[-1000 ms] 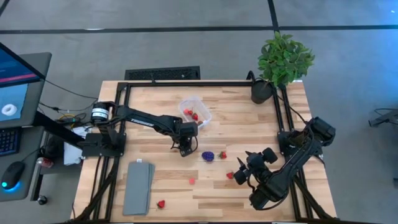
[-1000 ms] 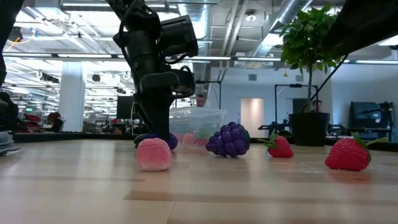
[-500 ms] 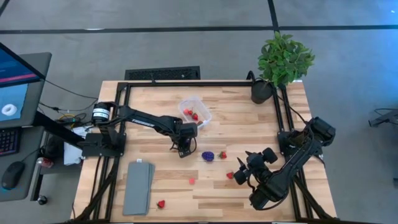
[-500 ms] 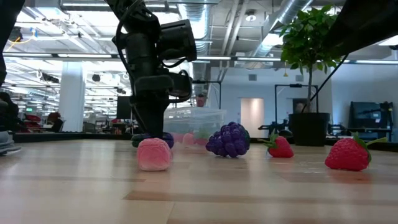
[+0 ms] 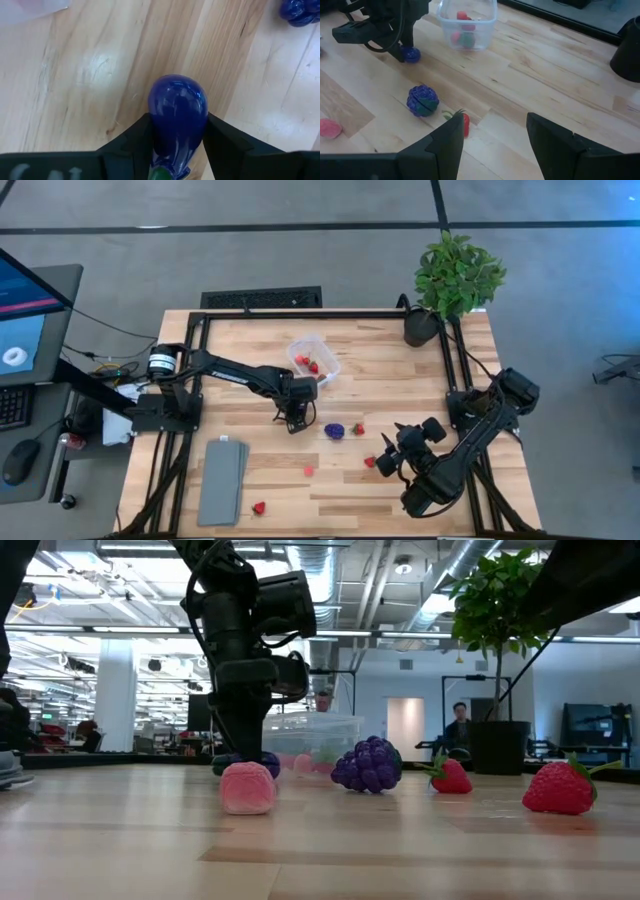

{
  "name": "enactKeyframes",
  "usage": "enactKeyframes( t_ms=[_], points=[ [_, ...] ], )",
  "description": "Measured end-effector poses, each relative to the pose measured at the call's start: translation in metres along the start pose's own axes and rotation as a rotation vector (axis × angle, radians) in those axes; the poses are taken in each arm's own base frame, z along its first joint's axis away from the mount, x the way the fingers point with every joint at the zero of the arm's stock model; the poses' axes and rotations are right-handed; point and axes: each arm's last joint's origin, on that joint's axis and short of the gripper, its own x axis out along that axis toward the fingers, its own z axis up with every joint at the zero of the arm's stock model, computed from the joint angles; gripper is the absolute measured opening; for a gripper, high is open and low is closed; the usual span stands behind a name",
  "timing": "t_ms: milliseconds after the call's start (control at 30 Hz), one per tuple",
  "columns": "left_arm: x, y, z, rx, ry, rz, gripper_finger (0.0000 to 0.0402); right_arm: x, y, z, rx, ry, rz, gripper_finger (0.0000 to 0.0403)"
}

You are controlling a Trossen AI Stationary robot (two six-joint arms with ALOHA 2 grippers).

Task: Pick and placing Produce into tupperware
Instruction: Put the eggplant into the transparent container

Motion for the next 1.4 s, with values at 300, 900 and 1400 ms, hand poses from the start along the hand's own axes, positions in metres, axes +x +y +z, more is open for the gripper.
enactKeyframes(
  t_ms=[300, 900, 1400],
  points=[
    [-0.01, -0.003, 0.005, 0.023, 0.027, -0.011, 0.0137, 0.0, 0.0, 0.0, 0.0, 0.0, 0.0, 0.024],
    [-0.071, -0.023, 0.053, 0.154, -0.092, -0.034, 0.0139, 0.0, 0.0, 0.0, -0.001, 0.001, -0.001, 0.024],
    [-0.124, 0.006, 0.084, 0.244, -0.195, 0.186, 0.0139, 0.0, 0.0, 0.0, -0.004, 0.0, -0.003, 0.024]
  ],
)
